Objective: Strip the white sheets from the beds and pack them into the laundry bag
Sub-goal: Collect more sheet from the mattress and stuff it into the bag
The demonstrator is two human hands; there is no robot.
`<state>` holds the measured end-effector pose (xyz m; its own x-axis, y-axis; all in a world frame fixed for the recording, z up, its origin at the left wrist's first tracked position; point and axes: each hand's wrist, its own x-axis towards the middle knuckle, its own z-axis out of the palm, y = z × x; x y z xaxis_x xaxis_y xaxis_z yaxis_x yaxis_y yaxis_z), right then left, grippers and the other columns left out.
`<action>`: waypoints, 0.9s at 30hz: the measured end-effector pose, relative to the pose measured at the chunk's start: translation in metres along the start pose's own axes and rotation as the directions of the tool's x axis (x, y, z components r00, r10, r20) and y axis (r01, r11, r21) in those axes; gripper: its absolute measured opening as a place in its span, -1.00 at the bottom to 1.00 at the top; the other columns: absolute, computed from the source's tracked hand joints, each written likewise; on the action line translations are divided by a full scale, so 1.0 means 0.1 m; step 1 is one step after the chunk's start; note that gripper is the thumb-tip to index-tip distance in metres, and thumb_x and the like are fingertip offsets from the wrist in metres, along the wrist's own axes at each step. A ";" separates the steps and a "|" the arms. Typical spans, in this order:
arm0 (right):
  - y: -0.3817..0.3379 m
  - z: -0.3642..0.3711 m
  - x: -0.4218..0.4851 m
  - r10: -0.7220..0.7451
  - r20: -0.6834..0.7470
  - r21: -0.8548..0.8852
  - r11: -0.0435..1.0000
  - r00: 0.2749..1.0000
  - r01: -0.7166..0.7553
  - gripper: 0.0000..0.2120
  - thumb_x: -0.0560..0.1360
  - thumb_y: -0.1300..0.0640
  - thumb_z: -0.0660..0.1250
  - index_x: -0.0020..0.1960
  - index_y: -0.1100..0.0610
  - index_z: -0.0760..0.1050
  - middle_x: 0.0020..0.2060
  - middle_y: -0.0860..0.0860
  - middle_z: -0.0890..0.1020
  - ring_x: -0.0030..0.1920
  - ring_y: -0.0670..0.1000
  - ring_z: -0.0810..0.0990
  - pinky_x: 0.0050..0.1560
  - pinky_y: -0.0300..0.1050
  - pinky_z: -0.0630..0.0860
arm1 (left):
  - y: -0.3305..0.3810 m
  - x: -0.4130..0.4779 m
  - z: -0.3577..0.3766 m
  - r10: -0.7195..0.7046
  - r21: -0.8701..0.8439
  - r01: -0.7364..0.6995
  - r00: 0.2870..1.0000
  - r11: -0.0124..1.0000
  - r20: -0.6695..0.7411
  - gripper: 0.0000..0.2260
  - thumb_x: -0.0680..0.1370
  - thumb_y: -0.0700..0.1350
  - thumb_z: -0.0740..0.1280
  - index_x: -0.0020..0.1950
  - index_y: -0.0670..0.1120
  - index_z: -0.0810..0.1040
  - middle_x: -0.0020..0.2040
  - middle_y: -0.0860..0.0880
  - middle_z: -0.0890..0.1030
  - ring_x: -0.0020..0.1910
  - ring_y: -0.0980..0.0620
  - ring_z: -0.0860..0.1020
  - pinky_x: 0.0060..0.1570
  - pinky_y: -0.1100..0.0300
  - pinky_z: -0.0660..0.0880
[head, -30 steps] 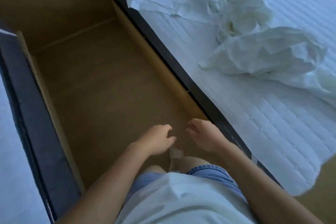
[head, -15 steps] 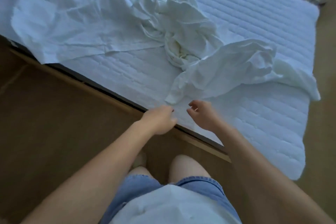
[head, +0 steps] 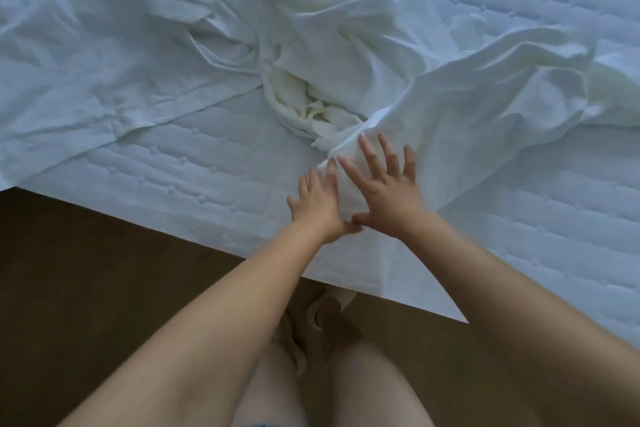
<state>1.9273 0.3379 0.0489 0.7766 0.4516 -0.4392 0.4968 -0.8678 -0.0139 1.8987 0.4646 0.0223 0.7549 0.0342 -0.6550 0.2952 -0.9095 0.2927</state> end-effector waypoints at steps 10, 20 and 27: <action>0.01 0.26 0.33 0.028 -0.356 0.231 0.971 0.934 0.059 -0.88 0.39 0.21 0.33 -0.09 0.22 0.48 0.02 0.22 0.62 0.10 0.27 0.59 0.14 0.45 0.30 | -0.36 0.16 0.02 -0.042 -0.700 -0.114 0.979 0.705 -0.201 -0.78 0.50 -0.13 0.13 -0.09 -0.18 0.55 -0.17 -0.15 0.60 -0.15 -0.08 0.53 -0.20 0.10 0.41; -1.72 -0.65 -0.29 0.245 0.210 0.977 -0.068 0.946 -0.200 -0.82 0.62 0.08 0.15 -0.16 0.05 0.38 -0.28 -0.08 0.51 -0.27 -0.14 0.49 -0.30 -0.39 0.41 | -1.14 -0.92 -0.95 0.210 -0.969 0.197 0.951 0.149 0.226 -0.58 0.37 0.19 0.38 0.21 0.13 0.51 0.02 0.04 0.62 -0.01 0.13 0.62 -0.02 0.21 0.53; -1.99 -0.62 -0.68 0.418 -0.122 0.943 0.333 0.900 -0.027 -0.74 0.53 0.06 0.26 0.18 -0.02 0.29 0.15 -0.06 0.32 0.13 -0.12 0.33 0.20 -0.20 0.35 | -1.31 -1.32 -0.91 0.199 -0.873 0.485 0.862 -0.058 0.465 -0.81 0.58 -0.15 0.22 -0.14 -0.17 0.58 -0.30 -0.12 0.61 -0.36 -0.03 0.62 -0.37 0.21 0.56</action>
<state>1.7992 0.4930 0.1371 0.9541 0.0687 -0.2915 -0.2207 -0.4966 -0.8395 1.8138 0.6170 0.1337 0.4370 -0.3441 -0.8310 0.8598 0.4313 0.2736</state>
